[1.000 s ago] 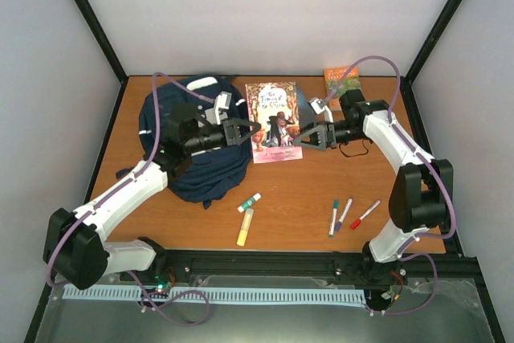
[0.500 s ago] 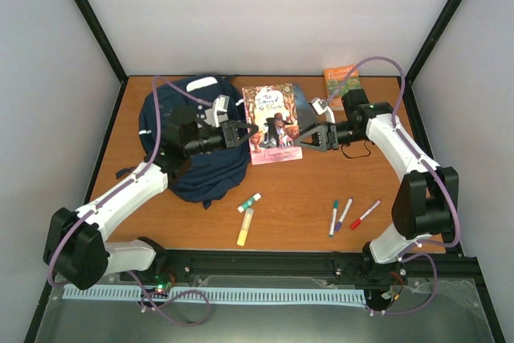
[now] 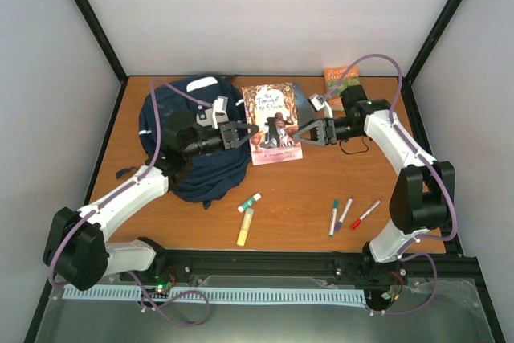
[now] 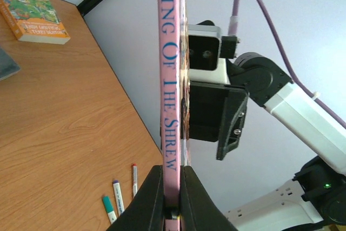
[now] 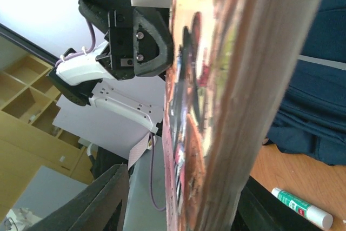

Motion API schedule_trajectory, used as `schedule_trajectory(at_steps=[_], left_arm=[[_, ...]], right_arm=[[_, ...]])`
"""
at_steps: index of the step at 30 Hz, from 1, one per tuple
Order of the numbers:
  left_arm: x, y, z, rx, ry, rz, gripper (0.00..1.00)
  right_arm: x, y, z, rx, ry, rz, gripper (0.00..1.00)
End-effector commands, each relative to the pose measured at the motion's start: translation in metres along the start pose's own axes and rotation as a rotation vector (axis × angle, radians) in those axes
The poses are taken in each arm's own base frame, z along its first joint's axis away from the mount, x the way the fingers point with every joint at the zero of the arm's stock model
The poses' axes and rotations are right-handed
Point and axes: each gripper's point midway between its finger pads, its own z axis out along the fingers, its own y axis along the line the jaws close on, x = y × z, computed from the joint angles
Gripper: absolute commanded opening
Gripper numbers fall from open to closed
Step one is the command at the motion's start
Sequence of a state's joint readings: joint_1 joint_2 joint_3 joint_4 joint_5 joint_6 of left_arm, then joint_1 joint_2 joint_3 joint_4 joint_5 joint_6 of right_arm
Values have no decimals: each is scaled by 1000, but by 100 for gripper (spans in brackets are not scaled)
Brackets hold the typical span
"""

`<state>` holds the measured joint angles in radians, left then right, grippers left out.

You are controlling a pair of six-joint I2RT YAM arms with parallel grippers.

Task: Pack the student bag
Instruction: Pick up the book from the center of the board.

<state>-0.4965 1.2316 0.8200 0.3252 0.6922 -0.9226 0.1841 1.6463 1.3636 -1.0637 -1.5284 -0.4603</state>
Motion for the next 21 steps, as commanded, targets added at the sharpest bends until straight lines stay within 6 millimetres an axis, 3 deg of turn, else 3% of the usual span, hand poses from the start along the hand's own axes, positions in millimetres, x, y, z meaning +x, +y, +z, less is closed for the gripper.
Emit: schedule_trajectory(at_steps=[1,7,12,13,16,17,21], left_arm=[[-14,-22,-3,74,-42,47,1],[-18,-19,2,73,-42,31,1],[-18,-8,5,6,-27,29,2],[-18,-4,5,-24,-24,38,10],[-19,11,-2,-161,-8,77,57],[-19,15,-5,-209,5,97,68],[-9,51,-30,-498,113,166,83]], right_arm=[[-14,16,2,-92,-34,-8,47],[-14,17,2,-91,-30,-10,29],[-15,16,2,-79,-26,-22,6],[-15,14,1,-67,-25,-22,4],[-14,4,-2,11,-8,-24,3],[-13,-2,-5,53,-1,-20,3],[-5,-34,-19,277,12,-34,3]])
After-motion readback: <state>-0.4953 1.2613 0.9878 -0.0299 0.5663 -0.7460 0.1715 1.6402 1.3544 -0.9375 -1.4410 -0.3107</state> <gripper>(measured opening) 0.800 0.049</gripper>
